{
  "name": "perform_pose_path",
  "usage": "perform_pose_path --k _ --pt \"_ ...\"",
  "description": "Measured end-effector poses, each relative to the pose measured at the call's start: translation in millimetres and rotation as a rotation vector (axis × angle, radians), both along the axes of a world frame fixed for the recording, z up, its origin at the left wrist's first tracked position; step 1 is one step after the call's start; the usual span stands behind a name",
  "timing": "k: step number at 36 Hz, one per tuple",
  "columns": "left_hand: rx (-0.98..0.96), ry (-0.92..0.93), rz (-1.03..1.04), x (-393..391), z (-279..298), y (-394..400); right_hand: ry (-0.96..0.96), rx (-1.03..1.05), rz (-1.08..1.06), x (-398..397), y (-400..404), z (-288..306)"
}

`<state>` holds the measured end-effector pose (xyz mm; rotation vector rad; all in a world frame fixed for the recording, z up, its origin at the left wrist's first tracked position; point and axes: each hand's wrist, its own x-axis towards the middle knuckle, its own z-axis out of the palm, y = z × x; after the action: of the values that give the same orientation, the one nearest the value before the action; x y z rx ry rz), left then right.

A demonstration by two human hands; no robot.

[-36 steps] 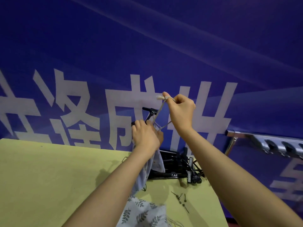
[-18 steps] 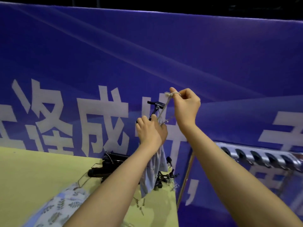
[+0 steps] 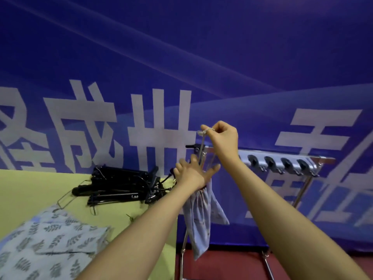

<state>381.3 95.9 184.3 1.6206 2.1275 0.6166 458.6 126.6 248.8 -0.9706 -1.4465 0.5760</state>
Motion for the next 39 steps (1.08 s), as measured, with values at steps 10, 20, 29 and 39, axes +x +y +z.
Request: perform_pose_path --k 10,20,29,39 --pt "-0.003 -0.081 -0.230 9 -36 27 -0.192 -0.276 -0.031 44 18 -91" --pt "0.065 -0.269 -0.257 27 -81 64 -0.432 -0.400 -0.193 78 39 -139" --pt "0.033 -0.495 -0.316 58 -97 104 -0.317 -0.454 -0.117 116 67 -153" --pt "0.120 -0.602 -0.125 84 -107 160 -0.357 -0.449 -0.039 134 140 -169"
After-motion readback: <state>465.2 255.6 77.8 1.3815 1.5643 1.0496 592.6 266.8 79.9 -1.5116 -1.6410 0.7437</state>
